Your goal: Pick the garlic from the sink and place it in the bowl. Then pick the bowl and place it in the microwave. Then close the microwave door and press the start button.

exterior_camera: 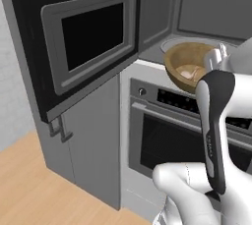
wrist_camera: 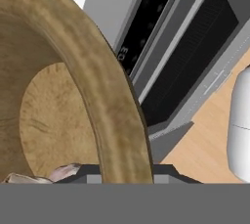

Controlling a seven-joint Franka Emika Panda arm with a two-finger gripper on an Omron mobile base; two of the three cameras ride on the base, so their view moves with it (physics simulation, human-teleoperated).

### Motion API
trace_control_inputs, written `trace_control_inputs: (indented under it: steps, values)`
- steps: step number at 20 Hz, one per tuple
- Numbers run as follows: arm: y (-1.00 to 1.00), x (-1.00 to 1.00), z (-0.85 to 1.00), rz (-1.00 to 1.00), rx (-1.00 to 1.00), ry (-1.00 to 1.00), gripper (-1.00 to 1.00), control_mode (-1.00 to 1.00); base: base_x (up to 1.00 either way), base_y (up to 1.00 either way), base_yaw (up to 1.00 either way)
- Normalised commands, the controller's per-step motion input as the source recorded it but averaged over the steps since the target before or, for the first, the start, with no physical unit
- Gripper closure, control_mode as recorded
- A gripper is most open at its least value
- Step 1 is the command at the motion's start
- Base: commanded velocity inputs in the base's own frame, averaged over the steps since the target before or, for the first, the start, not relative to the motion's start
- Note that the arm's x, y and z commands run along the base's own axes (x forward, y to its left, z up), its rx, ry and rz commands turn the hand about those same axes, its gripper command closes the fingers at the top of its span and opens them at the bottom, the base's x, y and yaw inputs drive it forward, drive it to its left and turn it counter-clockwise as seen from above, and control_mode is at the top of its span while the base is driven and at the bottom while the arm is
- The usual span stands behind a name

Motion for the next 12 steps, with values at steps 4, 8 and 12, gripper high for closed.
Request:
trace_control_inputs:
  steps: [4, 8, 12]
  values:
    - [0.00, 0.00, 0.00, 0.00, 0.00, 0.00, 1.00, 1.00, 0.44, 0.03, -0.13]
    - [0.00, 0.00, 0.00, 0.00, 0.00, 0.00, 1.00, 1.00, 0.31, 0.01, -0.11]
    - [0.00, 0.00, 0.00, 0.00, 0.00, 0.00, 1.00, 1.00, 0.03, 0.13, -0.21]
